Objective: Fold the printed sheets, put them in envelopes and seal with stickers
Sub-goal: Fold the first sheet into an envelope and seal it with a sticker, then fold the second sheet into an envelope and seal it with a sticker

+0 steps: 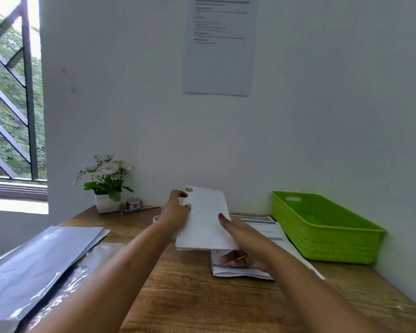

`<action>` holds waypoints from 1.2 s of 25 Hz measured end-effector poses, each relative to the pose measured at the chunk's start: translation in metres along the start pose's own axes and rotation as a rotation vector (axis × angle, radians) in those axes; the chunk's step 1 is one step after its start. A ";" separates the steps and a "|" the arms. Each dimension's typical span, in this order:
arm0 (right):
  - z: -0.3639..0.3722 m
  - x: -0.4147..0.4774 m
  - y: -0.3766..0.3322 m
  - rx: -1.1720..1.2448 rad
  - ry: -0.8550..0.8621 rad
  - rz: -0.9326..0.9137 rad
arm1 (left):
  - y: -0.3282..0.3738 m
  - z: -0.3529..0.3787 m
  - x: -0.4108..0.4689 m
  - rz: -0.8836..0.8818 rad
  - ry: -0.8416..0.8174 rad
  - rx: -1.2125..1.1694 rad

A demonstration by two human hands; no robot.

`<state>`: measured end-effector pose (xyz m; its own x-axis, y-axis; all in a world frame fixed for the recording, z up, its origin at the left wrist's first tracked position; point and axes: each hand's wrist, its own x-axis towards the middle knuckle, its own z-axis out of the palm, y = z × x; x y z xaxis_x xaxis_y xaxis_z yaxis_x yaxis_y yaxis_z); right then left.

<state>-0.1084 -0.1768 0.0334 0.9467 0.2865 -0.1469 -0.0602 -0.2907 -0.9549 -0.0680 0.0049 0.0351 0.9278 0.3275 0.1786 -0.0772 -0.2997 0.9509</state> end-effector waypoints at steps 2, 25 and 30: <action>-0.002 0.001 -0.001 0.060 -0.042 0.014 | 0.002 0.005 -0.003 -0.019 -0.001 -0.068; -0.217 -0.040 0.031 -0.370 1.055 0.030 | 0.075 0.194 -0.087 0.632 -0.474 0.344; -0.202 -0.034 0.033 -0.427 1.140 -0.070 | 0.063 0.188 -0.085 0.658 -0.483 0.471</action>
<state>-0.0785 -0.3799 0.0593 0.6918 -0.5896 0.4169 -0.0923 -0.6448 -0.7587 -0.0831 -0.2104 0.0326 0.8094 -0.4118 0.4187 -0.5819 -0.6584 0.4774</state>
